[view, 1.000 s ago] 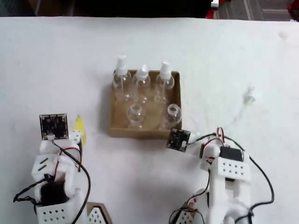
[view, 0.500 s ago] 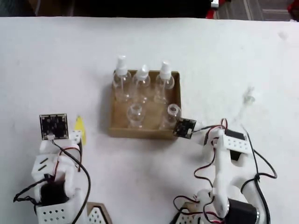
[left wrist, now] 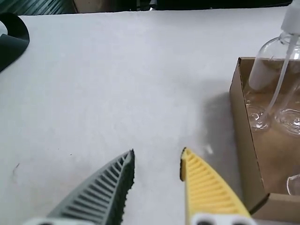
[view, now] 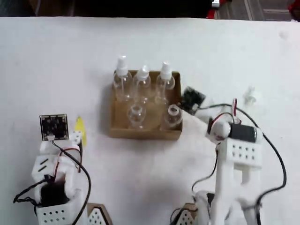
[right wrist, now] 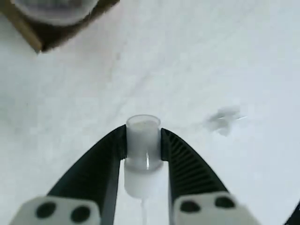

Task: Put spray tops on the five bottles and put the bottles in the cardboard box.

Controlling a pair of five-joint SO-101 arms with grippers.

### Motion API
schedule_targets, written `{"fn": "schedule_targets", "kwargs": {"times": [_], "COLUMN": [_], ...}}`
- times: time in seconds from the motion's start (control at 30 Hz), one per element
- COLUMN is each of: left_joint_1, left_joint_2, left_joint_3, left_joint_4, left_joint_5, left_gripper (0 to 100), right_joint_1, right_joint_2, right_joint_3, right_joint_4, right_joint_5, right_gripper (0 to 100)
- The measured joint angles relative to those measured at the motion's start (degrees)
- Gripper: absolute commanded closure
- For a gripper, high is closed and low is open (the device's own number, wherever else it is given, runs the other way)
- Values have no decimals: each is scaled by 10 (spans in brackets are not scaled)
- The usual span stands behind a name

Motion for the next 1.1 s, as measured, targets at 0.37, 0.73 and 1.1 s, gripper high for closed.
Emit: {"fn": "schedule_targets", "kwargs": {"times": [0.37, 0.73, 1.1], "left_joint_1": [0, 0, 0], "left_joint_2": [0, 0, 0], "left_joint_3": [0, 0, 0], "left_joint_4": [0, 0, 0], "left_joint_5": [0, 0, 0], "left_gripper": [849, 849, 849], "right_joint_1": [-289, -338, -384], "right_joint_2": [-116, 54, 84], "right_joint_3": [-331, -382, -299], "right_joint_4": [56, -143, -244], "right_joint_5": [-368, -644, -677], "right_gripper": [982, 982, 982]}}
